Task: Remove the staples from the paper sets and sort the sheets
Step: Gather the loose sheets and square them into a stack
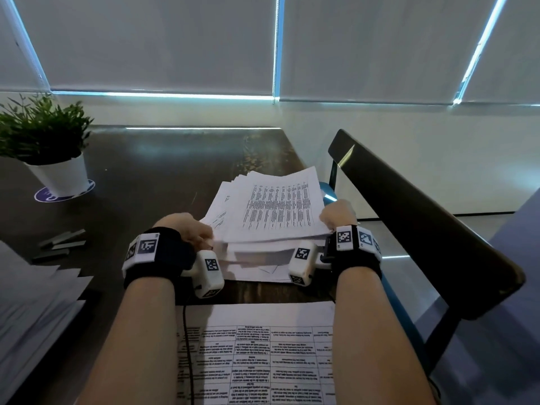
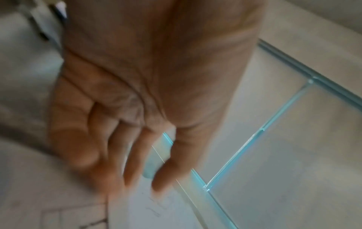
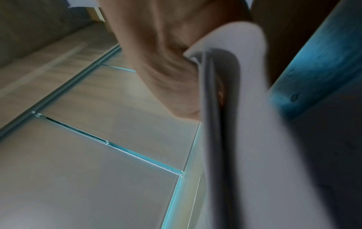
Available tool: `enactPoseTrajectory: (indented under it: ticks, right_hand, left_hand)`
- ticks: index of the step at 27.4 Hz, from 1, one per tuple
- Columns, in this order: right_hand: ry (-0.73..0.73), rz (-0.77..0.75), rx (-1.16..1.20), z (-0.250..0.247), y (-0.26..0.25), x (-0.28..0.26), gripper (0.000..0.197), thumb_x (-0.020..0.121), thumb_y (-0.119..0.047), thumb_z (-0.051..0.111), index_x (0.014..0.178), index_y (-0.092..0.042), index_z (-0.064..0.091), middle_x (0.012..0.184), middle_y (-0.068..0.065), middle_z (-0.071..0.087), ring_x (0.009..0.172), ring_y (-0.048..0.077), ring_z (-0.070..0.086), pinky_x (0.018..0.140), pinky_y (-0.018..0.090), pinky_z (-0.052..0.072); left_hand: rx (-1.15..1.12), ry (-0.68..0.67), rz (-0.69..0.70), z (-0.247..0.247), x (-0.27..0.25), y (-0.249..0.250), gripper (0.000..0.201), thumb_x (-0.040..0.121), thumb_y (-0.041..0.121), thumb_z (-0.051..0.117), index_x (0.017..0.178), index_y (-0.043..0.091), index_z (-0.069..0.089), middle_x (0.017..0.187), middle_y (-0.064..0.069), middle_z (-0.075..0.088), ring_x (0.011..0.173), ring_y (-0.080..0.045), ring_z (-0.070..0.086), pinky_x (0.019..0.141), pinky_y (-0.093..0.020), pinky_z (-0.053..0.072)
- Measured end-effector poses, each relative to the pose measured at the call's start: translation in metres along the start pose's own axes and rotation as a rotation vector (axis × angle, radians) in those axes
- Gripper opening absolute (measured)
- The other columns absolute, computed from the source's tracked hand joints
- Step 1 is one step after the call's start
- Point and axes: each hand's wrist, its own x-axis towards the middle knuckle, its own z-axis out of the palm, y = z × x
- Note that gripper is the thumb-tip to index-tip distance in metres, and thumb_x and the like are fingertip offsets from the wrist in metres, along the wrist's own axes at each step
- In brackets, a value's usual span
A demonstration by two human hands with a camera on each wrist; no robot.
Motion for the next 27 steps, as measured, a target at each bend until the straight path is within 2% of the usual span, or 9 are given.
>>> enactPoseTrajectory:
  ticks: [3, 5, 9, 14, 18, 19, 21, 24, 27]
  right_hand:
    - [-0.079, -0.022, -0.041, 0.003, -0.007, -0.01, 0.003, 0.095, -0.003, 0.054, 0.094, -0.001, 0.057, 0.092, 0.011, 0.056, 0.094, 0.026, 0.056, 0.074, 0.028, 0.042]
    - [-0.179, -0.052, -0.064, 0.004, -0.015, -0.015, 0.02, 0.092, -0.005, 0.064, 0.11, 0.002, 0.062, 0.102, 0.012, 0.059, 0.104, 0.028, 0.059, 0.079, 0.031, 0.044]
    - [-0.201, -0.08, -0.146, 0.006, -0.022, -0.017, 0.031, 0.089, -0.009, 0.07, 0.117, 0.003, 0.062, 0.12, 0.014, 0.063, 0.113, 0.029, 0.059, 0.082, 0.031, 0.043]
    - [-0.167, -0.025, -0.038, 0.007, -0.014, -0.017, 0.028, 0.092, -0.007, 0.066, 0.116, 0.004, 0.059, 0.108, 0.011, 0.06, 0.11, 0.026, 0.059, 0.078, 0.027, 0.042]
    - [-0.117, -0.022, 0.006, 0.008, -0.009, -0.007, 0.023, 0.097, -0.005, 0.055, 0.118, 0.004, 0.056, 0.104, 0.013, 0.059, 0.09, 0.021, 0.054, 0.052, 0.022, 0.036]
    - [-0.094, -0.006, 0.043, 0.006, -0.007, -0.004, 0.023, 0.097, -0.007, 0.054, 0.118, 0.003, 0.057, 0.102, 0.011, 0.058, 0.089, 0.021, 0.053, 0.052, 0.023, 0.036]
    - [-0.024, 0.016, 0.114, 0.0, 0.001, 0.005, 0.021, 0.097, -0.008, 0.053, 0.113, 0.004, 0.059, 0.11, 0.014, 0.062, 0.094, 0.024, 0.056, 0.068, 0.029, 0.047]
    - [-0.028, -0.012, 0.245, -0.012, 0.013, 0.013, 0.028, 0.098, -0.004, 0.046, 0.121, 0.008, 0.058, 0.114, 0.012, 0.054, 0.1, 0.022, 0.048, 0.089, 0.035, 0.047]
    - [-0.08, -0.028, 0.335, -0.014, 0.017, 0.009, 0.042, 0.098, -0.002, 0.044, 0.139, 0.007, 0.046, 0.118, 0.017, 0.052, 0.1, 0.019, 0.043, 0.069, 0.022, 0.045]
  left_hand:
    - [0.09, 0.221, 0.09, -0.005, 0.012, -0.005, 0.048, 0.096, 0.038, 0.05, 0.112, -0.007, 0.06, 0.114, -0.02, 0.064, 0.102, -0.035, 0.06, 0.086, -0.035, 0.046]
    - [0.102, 0.2, 0.13, 0.003, 0.017, -0.005, 0.056, 0.097, 0.045, 0.044, 0.108, -0.007, 0.061, 0.113, -0.021, 0.063, 0.101, -0.035, 0.058, 0.089, -0.036, 0.044]
    - [0.09, 0.276, 0.131, 0.01, 0.015, -0.002, 0.037, 0.095, 0.024, 0.054, 0.11, -0.01, 0.06, 0.112, -0.023, 0.062, 0.105, -0.036, 0.057, 0.08, -0.033, 0.04]
    - [-0.026, 0.396, 0.236, 0.005, 0.015, -0.003, 0.021, 0.089, 0.02, 0.066, 0.095, 0.001, 0.073, 0.102, -0.017, 0.069, 0.104, -0.032, 0.06, 0.087, -0.033, 0.045]
    - [0.031, 0.315, 0.221, 0.007, 0.015, -0.003, 0.018, 0.082, 0.014, 0.072, 0.09, -0.002, 0.074, 0.097, -0.018, 0.07, 0.101, -0.033, 0.063, 0.088, -0.037, 0.05]
    - [0.022, 0.331, 0.194, 0.006, 0.015, -0.004, 0.021, 0.082, 0.013, 0.071, 0.091, -0.006, 0.072, 0.098, -0.022, 0.069, 0.099, -0.034, 0.063, 0.086, -0.038, 0.051]
    - [-0.008, 0.36, 0.151, 0.0, 0.011, -0.003, 0.026, 0.081, 0.013, 0.071, 0.091, -0.011, 0.068, 0.099, -0.027, 0.067, 0.09, -0.034, 0.064, 0.077, -0.038, 0.05]
    - [0.133, 0.162, 0.106, -0.009, 0.004, 0.001, 0.026, 0.077, 0.02, 0.077, 0.085, -0.005, 0.072, 0.09, -0.019, 0.072, 0.079, -0.029, 0.066, 0.078, -0.035, 0.053]
    - [0.368, 0.014, 0.04, -0.009, -0.001, 0.002, 0.027, 0.076, 0.028, 0.076, 0.08, 0.002, 0.07, 0.085, -0.012, 0.07, 0.079, -0.027, 0.063, 0.083, -0.039, 0.053]
